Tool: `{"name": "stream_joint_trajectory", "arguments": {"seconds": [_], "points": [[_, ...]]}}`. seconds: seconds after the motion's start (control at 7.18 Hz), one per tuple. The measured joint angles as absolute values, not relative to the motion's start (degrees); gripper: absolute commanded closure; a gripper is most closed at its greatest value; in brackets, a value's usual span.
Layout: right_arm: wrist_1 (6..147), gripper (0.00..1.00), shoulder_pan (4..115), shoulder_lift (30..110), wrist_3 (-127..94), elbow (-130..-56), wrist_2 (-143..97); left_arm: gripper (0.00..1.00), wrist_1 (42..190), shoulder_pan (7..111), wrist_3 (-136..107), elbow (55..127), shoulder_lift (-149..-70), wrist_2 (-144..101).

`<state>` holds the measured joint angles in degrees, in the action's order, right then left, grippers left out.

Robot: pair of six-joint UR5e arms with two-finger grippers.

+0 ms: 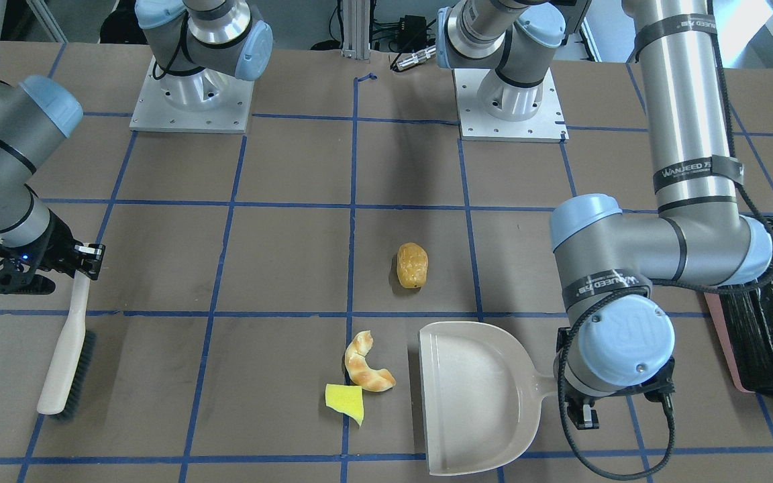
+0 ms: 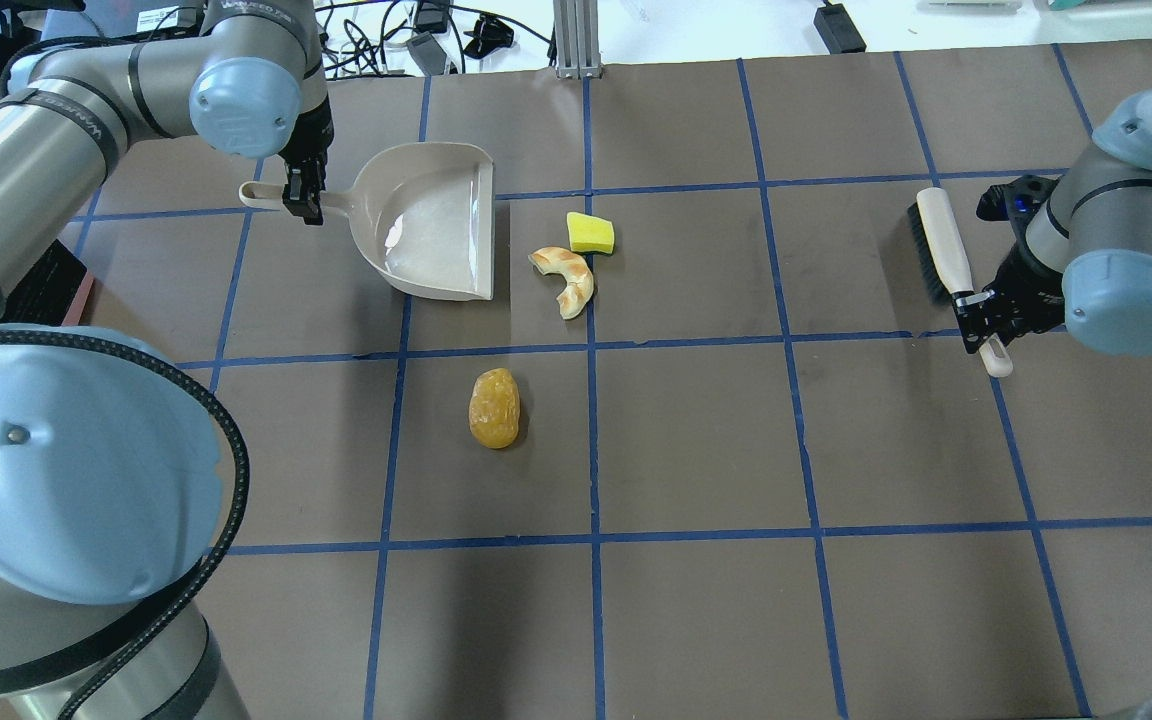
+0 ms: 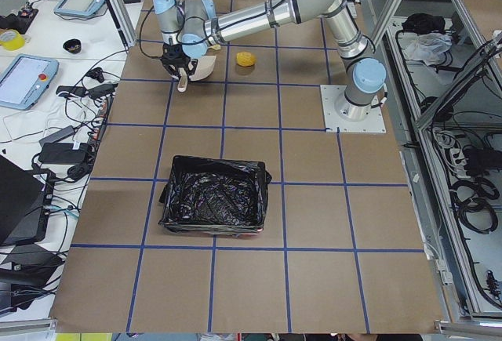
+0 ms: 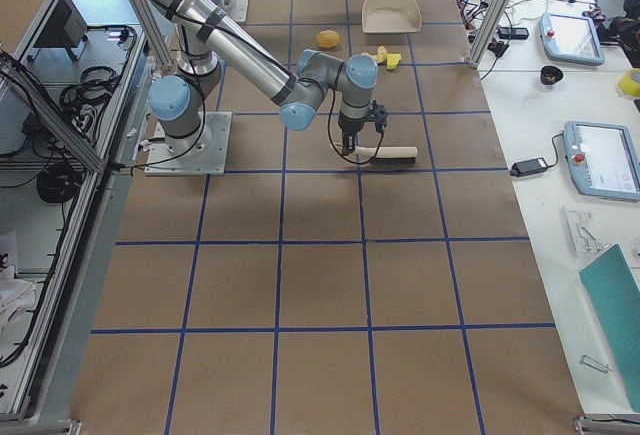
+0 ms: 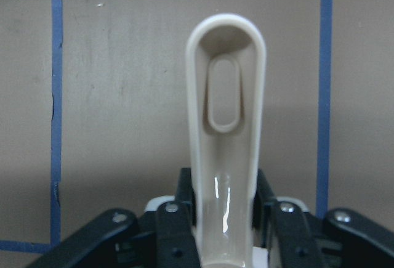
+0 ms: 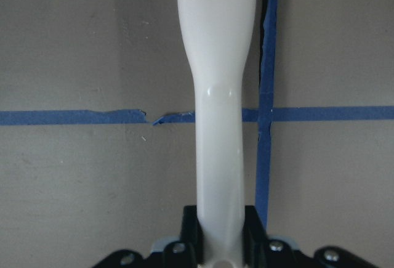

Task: Sweep and dump trash into bin
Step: 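Lift the dustpan with the left gripper and lift the brush with the right, then sweep the shrimp toy and sponge into the dustpan with the right gripper's brush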

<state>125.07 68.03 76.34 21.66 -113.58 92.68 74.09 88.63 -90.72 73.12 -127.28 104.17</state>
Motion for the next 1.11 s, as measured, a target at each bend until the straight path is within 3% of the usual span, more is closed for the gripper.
{"name": "stream_joint_trajectory", "arguments": {"seconds": [0.56,1.11], "points": [[125.1,1.00,69.6,77.5,21.5,-113.0,92.7,1.00,74.9,92.2,-97.7,73.3,-129.0,109.6],[122.0,1.00,80.3,76.7,16.8,-108.4,94.0,1.00,74.8,95.3,-99.8,75.9,-127.4,111.7]]}}
